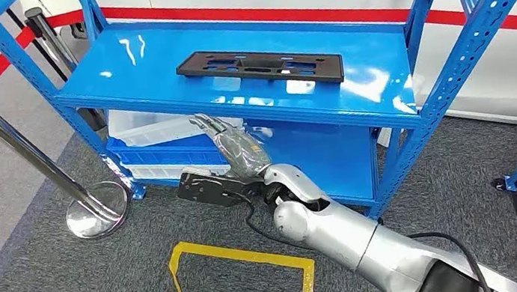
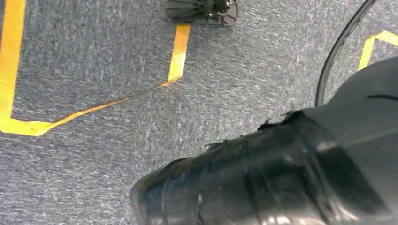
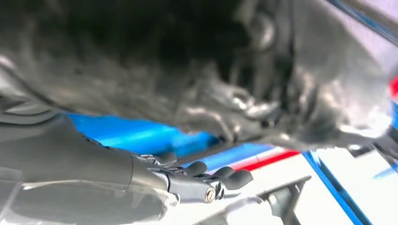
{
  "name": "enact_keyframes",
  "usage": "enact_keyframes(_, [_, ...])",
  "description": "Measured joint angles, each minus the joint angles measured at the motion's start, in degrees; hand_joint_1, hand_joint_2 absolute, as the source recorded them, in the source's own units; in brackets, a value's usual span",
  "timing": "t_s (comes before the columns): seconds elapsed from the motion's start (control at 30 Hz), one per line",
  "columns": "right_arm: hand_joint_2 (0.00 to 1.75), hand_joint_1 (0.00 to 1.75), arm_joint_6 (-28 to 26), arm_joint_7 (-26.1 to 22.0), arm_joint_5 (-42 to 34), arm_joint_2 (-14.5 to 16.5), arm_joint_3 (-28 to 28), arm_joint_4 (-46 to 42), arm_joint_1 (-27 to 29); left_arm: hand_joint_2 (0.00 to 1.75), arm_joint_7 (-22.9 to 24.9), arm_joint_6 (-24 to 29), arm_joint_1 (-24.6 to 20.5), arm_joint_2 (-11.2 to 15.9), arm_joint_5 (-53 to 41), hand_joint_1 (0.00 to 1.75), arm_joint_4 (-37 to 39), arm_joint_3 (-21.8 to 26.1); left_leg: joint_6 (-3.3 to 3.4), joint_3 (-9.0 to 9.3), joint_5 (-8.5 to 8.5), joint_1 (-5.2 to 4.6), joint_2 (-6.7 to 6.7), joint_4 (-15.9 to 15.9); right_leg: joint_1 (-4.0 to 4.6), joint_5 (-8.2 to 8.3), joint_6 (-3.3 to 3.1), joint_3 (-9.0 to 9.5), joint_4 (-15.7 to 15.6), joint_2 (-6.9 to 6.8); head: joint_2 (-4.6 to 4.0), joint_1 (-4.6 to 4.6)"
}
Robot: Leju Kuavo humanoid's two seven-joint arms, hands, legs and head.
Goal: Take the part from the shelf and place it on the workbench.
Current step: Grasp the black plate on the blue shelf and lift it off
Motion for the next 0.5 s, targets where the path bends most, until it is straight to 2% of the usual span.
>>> enact_keyframes(0.07, [0.00, 0.00, 0.1, 0.0, 0.1, 0.0, 0.0, 0.1, -0.1, 0.00, 0.0, 0.0, 0.1, 0.0, -0.1, 0.00, 0.0, 0.0, 0.34, -0.08, -0.03, -0.02, -0.08, 0.1, -0.01, -0.02, 0.14, 0.06, -0.1, -0.02, 0.00, 0.02])
enact_keyframes(0.13, [0.00, 0.00, 0.4, 0.1, 0.3, 0.1, 0.0, 0.4, -0.5, 0.00, 0.0, -0.1, 0.1, 0.0, -0.3, 0.00, 0.0, 0.0, 1.00, 0.02, 0.06, 0.22, -0.15, -0.1, 0.02, -0.32, 0.59, 0.07, 0.1, -0.03, 0.00, 0.04])
enact_keyframes(0.17, [0.00, 0.00, 0.6, 0.0, 0.5, 0.1, 0.0, 0.6, -0.7, 0.00, 0.0, -0.2, 0.1, 0.0, -0.3, 0.00, 0.0, 0.0, 1.38, 0.16, 0.09, 0.36, -0.15, -0.2, 0.00, -0.97, 0.85, -0.29, 1.0, -0.01, 0.00, 0.10])
enact_keyframes(0.23, [0.00, 0.00, 0.7, 0.0, 1.1, 0.1, 0.0, 0.8, -1.3, 0.00, 0.0, -0.2, 0.0, 0.0, -0.3, 0.00, 0.0, 0.0, 2.02, 0.38, 0.09, 0.52, -0.13, -0.4, -0.16, -3.75, 1.29, -2.72, 6.1, 0.04, 0.00, 0.24])
enact_keyframes(0.3, [0.00, 0.00, 0.6, 0.0, 1.9, 0.1, 0.0, 1.1, -1.6, 0.00, -0.1, -0.3, 0.0, 0.0, -0.3, 0.00, 0.0, -0.1, 2.38, 0.43, -0.08, 0.50, -0.16, -0.4, -0.37, -6.75, 1.54, -6.70, 13.8, 0.04, 0.00, 0.34])
enact_keyframes(0.33, [0.00, 0.00, 0.6, 0.0, 2.3, 0.1, 0.0, 1.2, -1.6, 0.00, -0.1, -0.3, 0.0, -0.1, -0.3, 0.00, 0.0, -0.2, 2.42, 0.47, -0.18, 0.50, -0.22, -0.4, -0.46, -7.11, 1.60, -8.08, 16.1, 0.04, 0.00, 0.34])
enact_keyframes(0.37, [0.00, 0.00, 0.6, 0.0, 2.6, 0.1, 0.0, 1.4, -1.7, 0.00, -0.2, -0.3, 0.1, -0.1, -0.3, 0.00, 0.0, -0.3, 2.39, 0.55, -0.30, 0.51, -0.30, -0.3, -0.53, -6.33, 1.60, -8.45, 16.2, 0.04, 0.00, 0.35])
enact_keyframes(0.4, [0.00, 0.00, 0.6, -0.1, 2.9, 0.2, 0.0, 1.4, -1.8, 0.00, -0.2, -0.4, 0.1, -0.1, -0.3, 0.00, 0.0, -0.4, 2.28, 0.70, -0.47, 0.53, -0.41, -0.2, -0.58, -4.50, 1.50, -7.59, 14.0, 0.04, 0.00, 0.35])
enact_keyframes(0.43, [0.00, 0.00, 0.6, -0.1, 3.1, 0.2, 0.0, 1.5, -2.0, 0.00, -0.3, -0.4, 0.1, -0.1, -0.3, 0.00, 0.0, -0.4, 2.12, 0.89, -0.69, 0.55, -0.51, -0.1, -0.60, -2.17, 1.32, -5.86, 10.1, 0.05, 0.00, 0.37])
enact_keyframes(0.5, [0.00, 0.00, 0.6, -0.2, 3.5, 0.5, 0.0, 1.5, -2.8, 0.00, -0.5, -0.7, 0.0, -0.1, -0.3, 0.00, 0.0, -0.6, 1.64, 1.07, -1.13, 0.36, -0.67, 0.2, -0.47, 0.51, 0.91, -2.42, 3.1, 0.14, 0.00, 0.34])
